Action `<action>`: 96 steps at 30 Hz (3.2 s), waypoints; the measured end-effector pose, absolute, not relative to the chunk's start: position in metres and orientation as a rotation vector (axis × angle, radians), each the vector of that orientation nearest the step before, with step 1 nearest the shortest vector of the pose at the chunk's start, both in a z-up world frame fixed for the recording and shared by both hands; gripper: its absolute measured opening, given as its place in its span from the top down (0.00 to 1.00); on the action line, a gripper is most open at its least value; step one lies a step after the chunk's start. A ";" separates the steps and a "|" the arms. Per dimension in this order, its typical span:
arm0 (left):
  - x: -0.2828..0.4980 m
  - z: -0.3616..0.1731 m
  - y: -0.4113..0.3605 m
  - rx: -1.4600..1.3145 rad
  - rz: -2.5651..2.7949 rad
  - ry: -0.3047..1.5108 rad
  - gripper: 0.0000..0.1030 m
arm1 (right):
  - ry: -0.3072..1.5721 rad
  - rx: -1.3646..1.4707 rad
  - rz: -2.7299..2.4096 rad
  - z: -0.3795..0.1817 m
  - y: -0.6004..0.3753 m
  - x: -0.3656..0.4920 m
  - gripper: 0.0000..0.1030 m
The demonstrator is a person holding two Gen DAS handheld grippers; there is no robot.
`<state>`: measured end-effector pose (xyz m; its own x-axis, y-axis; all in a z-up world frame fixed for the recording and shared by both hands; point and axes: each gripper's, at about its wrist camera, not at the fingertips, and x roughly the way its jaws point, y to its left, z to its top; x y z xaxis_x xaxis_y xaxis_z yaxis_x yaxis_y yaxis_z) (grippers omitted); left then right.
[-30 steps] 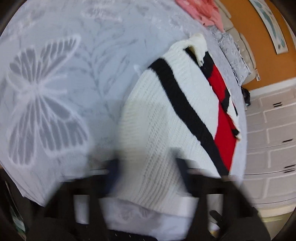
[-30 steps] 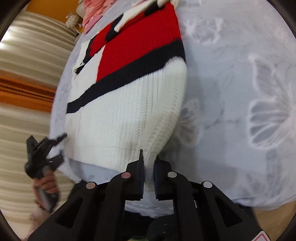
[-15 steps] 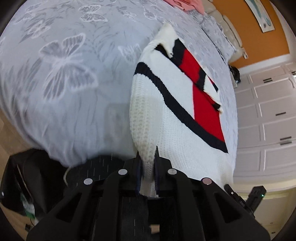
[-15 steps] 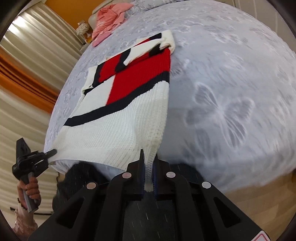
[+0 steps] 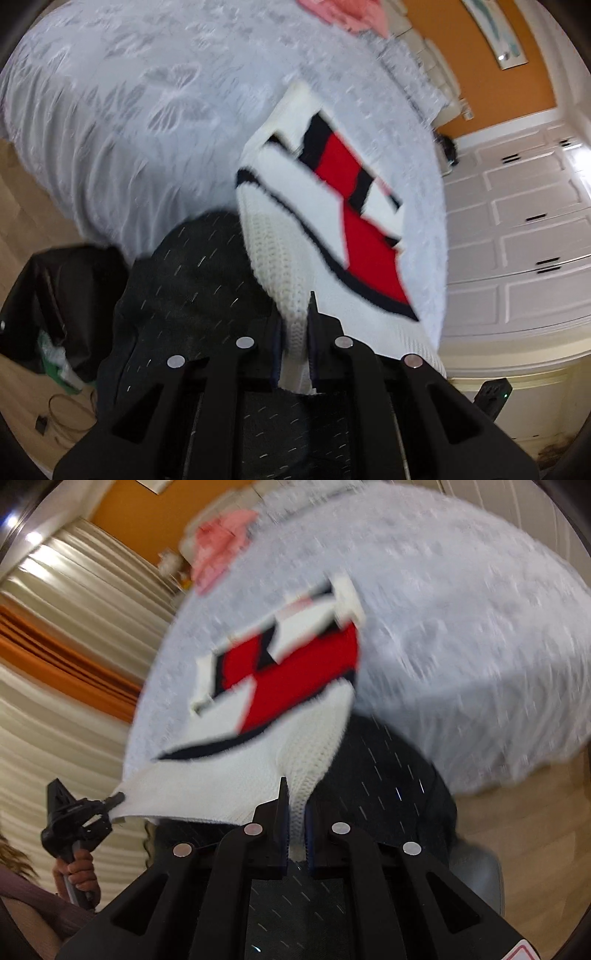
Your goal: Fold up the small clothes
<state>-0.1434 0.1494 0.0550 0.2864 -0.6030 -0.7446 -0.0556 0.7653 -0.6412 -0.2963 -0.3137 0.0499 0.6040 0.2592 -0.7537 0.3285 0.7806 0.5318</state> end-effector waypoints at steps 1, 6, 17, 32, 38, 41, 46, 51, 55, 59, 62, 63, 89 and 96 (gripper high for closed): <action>-0.132 0.065 0.146 -0.634 -0.420 1.214 0.91 | 0.905 0.698 -0.030 0.059 -0.318 -0.287 0.95; -0.042 0.101 0.106 -0.527 -0.482 1.032 0.90 | 0.707 0.660 0.022 0.095 -0.356 -0.189 0.95; 0.163 0.021 0.012 -0.363 -0.302 1.042 0.89 | 0.808 0.681 -0.097 0.004 -0.411 0.038 0.94; 0.172 -0.008 0.001 -0.238 -0.314 0.963 0.28 | 0.831 0.454 -0.128 -0.036 -0.385 0.059 0.78; 0.214 -0.081 -0.023 -0.130 -0.166 1.156 0.45 | 1.034 0.414 -0.260 -0.109 -0.400 0.086 1.00; 0.225 -0.077 0.008 -0.162 -0.058 1.082 0.44 | 1.017 0.494 -0.263 -0.102 -0.419 0.073 1.00; 0.240 -0.065 0.037 -0.259 -0.021 1.060 0.37 | 1.010 0.328 -0.289 -0.075 -0.398 0.091 0.91; 0.232 -0.058 0.026 -0.251 -0.099 1.130 0.30 | 1.041 0.425 -0.362 -0.084 -0.431 0.101 0.72; 0.186 -0.051 0.040 -0.225 -0.143 1.134 0.25 | 1.010 0.423 -0.312 -0.063 -0.423 0.048 0.71; 0.131 -0.063 0.064 -0.249 -0.157 1.209 0.22 | 1.029 0.458 -0.231 -0.064 -0.398 -0.028 0.59; 0.107 -0.077 0.071 -0.291 -0.178 1.252 0.22 | 1.069 0.469 -0.190 -0.078 -0.380 -0.061 0.59; 0.099 -0.084 0.071 -0.317 -0.186 1.269 0.22 | 1.069 0.472 -0.179 -0.081 -0.374 -0.067 0.59; 0.070 -0.089 0.075 -0.393 -0.153 1.273 0.13 | 1.111 0.569 -0.229 -0.106 -0.400 -0.091 0.44; 0.079 -0.105 0.074 -0.493 -0.163 1.405 0.86 | 1.080 0.628 -0.180 -0.091 -0.396 -0.084 0.90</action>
